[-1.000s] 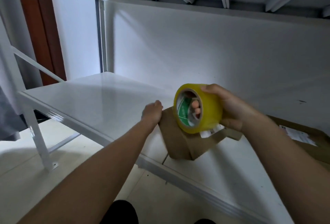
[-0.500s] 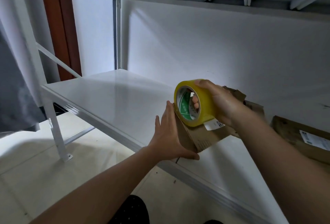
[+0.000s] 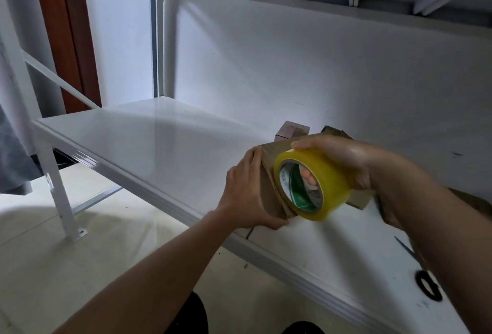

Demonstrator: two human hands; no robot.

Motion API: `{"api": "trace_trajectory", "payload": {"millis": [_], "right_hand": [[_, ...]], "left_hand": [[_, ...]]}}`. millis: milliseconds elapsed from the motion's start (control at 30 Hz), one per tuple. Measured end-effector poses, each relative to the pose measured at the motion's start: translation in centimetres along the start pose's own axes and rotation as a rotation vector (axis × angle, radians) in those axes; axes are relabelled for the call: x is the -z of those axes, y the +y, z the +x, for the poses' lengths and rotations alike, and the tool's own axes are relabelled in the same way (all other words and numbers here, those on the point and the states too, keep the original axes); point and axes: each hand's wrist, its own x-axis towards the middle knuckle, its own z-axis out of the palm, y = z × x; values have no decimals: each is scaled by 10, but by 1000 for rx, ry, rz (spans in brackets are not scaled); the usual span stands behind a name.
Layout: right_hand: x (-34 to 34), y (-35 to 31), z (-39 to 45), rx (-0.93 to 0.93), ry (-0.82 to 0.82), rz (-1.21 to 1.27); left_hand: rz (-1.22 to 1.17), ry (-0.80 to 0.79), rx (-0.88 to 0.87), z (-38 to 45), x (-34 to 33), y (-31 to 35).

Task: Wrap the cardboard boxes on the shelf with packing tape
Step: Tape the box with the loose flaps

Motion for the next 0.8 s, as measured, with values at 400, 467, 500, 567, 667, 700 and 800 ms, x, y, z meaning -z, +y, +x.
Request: {"api": "trace_trajectory", "payload": {"millis": [400,467,500,567,667,700,800], "right_hand": [[11,31,3,59,-33,105],[12,42,2,150,-41,144],[12,48,0,191,-33,148],[14,58,-2,240,-25,130],[15,66,-6,252,-29,124],[14,66,-6,247,-24,125],[14,61,-5,218,-10,143]], "left_hand": [[155,-161,44,4,4,3],[199,-187,40,6,4,3],[214,-191,35,7,4,3],[235,-197,29,8,4,4],[252,-205,17,8,4,7],[258,-207,16,8,4,8],[292,-226,20,9,7,8]]}}
